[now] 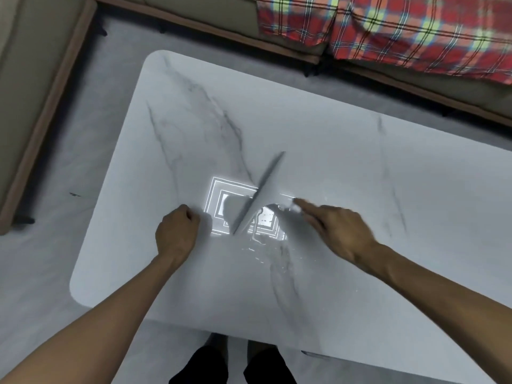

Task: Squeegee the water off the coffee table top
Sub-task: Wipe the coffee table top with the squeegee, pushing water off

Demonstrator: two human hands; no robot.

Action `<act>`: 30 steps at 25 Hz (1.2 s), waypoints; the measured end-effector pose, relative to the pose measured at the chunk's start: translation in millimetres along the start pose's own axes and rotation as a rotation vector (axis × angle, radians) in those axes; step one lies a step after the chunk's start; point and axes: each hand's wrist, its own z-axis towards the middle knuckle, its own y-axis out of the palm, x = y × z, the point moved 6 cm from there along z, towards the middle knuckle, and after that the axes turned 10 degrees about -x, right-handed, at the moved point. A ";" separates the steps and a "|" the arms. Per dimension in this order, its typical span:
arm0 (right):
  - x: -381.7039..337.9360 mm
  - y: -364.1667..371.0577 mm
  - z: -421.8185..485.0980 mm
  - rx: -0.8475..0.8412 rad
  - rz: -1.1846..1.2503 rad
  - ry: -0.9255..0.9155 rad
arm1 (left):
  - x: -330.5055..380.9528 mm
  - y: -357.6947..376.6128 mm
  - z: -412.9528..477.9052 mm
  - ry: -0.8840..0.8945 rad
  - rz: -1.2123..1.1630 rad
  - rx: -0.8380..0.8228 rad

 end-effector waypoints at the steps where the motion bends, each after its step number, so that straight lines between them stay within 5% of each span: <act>1: -32.1 12.9 10.3 -0.048 -0.033 -0.103 | -13.8 -7.6 0.7 -0.023 -0.028 0.013; 7: -164.0 89.1 43.8 -0.259 -0.309 -0.454 | -70.5 -18.3 7.0 -0.004 -0.039 -0.048; 16: -2.9 60.9 -12.6 -0.058 -0.080 0.127 | -63.3 46.9 2.2 0.134 0.022 -0.422; 20: 44.4 42.7 -54.0 0.011 -0.068 0.317 | -53.0 41.4 -0.1 0.122 0.018 -0.351; 24: -13.4 31.1 -26.9 -0.016 -0.093 0.092 | -55.8 11.0 4.4 0.050 -0.129 -0.088; 27: -103.2 43.4 32.9 -0.117 -0.202 -0.222 | -66.6 -1.1 11.5 0.004 -0.214 -0.024; 30: -155.9 48.7 89.6 -0.123 -0.262 -0.309 | -74.2 -6.1 18.9 -0.018 -0.249 -0.008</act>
